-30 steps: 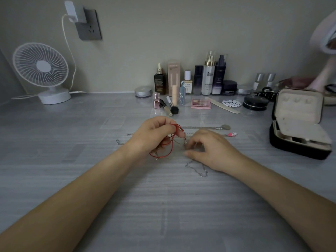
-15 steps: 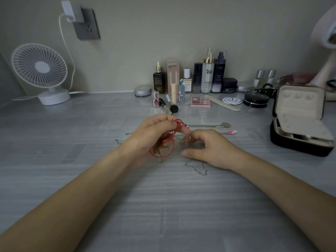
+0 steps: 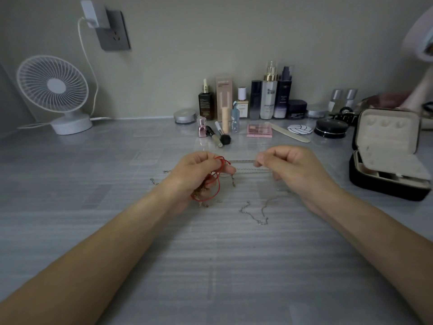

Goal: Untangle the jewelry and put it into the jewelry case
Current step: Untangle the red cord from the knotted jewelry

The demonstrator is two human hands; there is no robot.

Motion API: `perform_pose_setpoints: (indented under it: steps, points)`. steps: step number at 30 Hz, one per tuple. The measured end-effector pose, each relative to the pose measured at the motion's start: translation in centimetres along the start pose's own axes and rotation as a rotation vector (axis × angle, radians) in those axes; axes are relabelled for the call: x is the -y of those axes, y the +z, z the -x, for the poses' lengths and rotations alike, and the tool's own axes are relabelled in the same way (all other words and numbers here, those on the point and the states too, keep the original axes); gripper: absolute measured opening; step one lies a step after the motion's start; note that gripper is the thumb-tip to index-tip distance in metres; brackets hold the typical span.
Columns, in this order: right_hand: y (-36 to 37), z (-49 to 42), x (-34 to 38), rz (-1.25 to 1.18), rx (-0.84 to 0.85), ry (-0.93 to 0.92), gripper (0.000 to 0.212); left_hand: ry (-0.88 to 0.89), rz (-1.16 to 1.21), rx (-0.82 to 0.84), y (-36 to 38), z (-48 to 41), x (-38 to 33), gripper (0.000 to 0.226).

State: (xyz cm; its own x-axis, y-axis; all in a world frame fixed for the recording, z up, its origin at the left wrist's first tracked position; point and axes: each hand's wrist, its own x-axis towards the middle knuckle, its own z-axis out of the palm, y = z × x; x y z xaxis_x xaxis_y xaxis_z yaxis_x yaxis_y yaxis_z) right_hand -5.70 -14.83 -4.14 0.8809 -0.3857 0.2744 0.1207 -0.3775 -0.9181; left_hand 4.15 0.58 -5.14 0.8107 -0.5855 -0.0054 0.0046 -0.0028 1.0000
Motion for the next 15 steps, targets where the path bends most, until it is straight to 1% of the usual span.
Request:
perform_pose_setpoints:
  steps: [5, 7, 9, 11, 13, 14, 15]
  points:
    - [-0.9, -0.2, 0.2, -0.052, -0.069, 0.000, 0.018, -0.043, -0.064, -0.025, -0.4, -0.4, 0.5, 0.017]
    - [-1.1, -0.3, 0.1, -0.030, -0.055, -0.001, 0.019, -0.015, -0.198, -0.053, -0.6, -0.6, 0.5, 0.014]
    - [-1.2, -0.3, -0.2, 0.040, 0.026, -0.037, 0.020, 0.077, -0.487, -0.110, -0.9, -0.7, 0.6, 0.013]
    - [-1.0, -0.4, -0.5, 0.187, 0.198, -0.089, 0.016, 0.180, -0.751, -0.144, -1.2, -0.9, 0.9, 0.013]
    - [-1.0, -0.5, -0.8, 0.315, 0.338, -0.088, 0.009, 0.203, -0.863, -0.144, -1.3, -0.7, 1.0, 0.006]
    - [-1.1, -0.7, -0.9, 0.360, 0.369, -0.082, 0.013, 0.207, -0.911, -0.138, -1.3, -0.6, 1.1, 0.005]
    - [-1.4, -0.9, -1.0, 0.384, 0.361, -0.075, 0.016, 0.211, -0.963, -0.131, -1.3, -0.6, 1.1, 0.006]
